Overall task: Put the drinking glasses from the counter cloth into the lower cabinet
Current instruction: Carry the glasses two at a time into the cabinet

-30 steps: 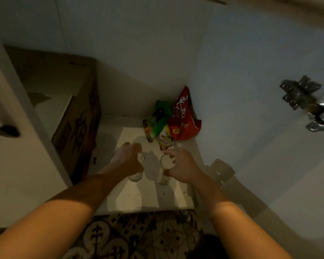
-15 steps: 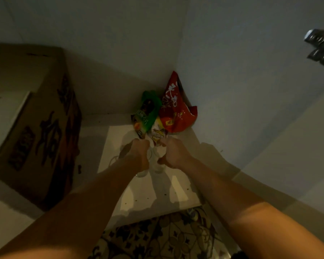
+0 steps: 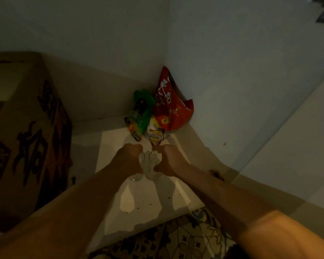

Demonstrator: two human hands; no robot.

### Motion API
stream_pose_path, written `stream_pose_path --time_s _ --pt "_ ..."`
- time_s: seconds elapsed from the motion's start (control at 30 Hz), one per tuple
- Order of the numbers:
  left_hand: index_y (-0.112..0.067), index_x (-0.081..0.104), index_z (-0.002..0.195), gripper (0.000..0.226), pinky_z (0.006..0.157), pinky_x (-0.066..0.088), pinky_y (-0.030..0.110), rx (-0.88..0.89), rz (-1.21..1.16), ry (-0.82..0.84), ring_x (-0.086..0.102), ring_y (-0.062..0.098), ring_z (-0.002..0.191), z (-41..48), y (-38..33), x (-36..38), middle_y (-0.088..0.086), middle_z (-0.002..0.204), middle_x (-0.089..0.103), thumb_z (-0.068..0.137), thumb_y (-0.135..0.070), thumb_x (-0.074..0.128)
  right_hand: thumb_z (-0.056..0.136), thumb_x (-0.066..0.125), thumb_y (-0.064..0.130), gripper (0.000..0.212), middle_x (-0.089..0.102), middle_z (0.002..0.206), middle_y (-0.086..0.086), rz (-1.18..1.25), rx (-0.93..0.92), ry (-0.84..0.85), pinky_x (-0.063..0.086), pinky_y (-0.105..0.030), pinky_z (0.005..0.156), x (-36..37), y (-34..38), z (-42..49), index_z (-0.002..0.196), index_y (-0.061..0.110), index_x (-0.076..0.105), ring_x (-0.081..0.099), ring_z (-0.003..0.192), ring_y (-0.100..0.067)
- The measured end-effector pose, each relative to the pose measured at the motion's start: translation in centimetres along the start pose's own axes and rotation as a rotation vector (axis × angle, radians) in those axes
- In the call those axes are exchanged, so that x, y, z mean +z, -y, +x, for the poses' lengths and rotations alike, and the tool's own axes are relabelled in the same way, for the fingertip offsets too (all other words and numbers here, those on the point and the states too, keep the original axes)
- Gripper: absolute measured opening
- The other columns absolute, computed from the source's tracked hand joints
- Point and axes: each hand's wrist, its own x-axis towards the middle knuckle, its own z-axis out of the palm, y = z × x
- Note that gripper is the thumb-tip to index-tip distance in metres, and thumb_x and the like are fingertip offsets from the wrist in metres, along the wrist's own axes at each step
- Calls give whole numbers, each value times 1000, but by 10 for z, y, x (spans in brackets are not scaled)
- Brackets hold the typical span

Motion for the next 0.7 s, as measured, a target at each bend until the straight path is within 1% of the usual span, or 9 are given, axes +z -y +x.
stream_pose_path --time_s 0.1,0.23,0.3,0.4,0.47,0.57,0.63,0.7 --pt "-20 57 123 71 93 51 37 12 -4 9 57 28 113 7 2 -1 10 125 54 61 -28 92 75 82 22 67 57 134 -12 7 10 1 44 -36 100 5 -2 5 135 12 54 54 122 -29" --pt "-19 58 124 70 90 52 34 32 -14 13 58 28 113 21 7 2 10 125 56 63 -25 91 76 82 24 73 52 139 -8 24 93 10 42 -31 99 9 0 15 140 17 48 49 126 -25" --pt "-18 58 124 70 88 51 33 52 -11 16 58 28 113 28 10 6 10 125 56 62 -26 91 77 80 22 70 54 137 -7 16 94 15 43 -30 97 13 1 17 139 16 48 51 124 -25" --pt "-18 57 125 71 88 51 33 48 19 30 57 28 114 33 10 9 10 125 56 63 -29 90 77 80 20 55 62 125 -11 2 61 -22 47 -35 95 17 2 18 127 11 59 57 116 -29" --pt "-18 56 126 69 88 51 33 29 30 21 58 28 115 33 10 12 10 125 55 66 -29 89 79 78 19 47 63 121 -14 11 60 -55 47 -39 94 18 3 17 121 6 62 58 113 -31" --pt "-16 55 124 68 89 50 33 35 33 4 56 27 116 36 11 16 11 126 54 67 -29 87 78 77 17 45 63 120 -16 44 42 -107 47 -40 93 22 5 18 119 5 62 58 112 -32" --pt "-15 54 124 68 92 50 34 39 39 19 55 28 118 36 14 18 11 127 52 67 -30 87 78 76 15 41 64 116 -16 53 7 -128 47 -39 89 25 5 20 116 5 64 59 109 -32" --pt "-15 54 123 65 91 50 34 19 36 28 56 29 116 35 16 19 11 126 53 68 -30 87 80 73 13 39 63 117 -16 73 -6 -137 46 -38 89 27 6 21 116 4 63 57 110 -32"
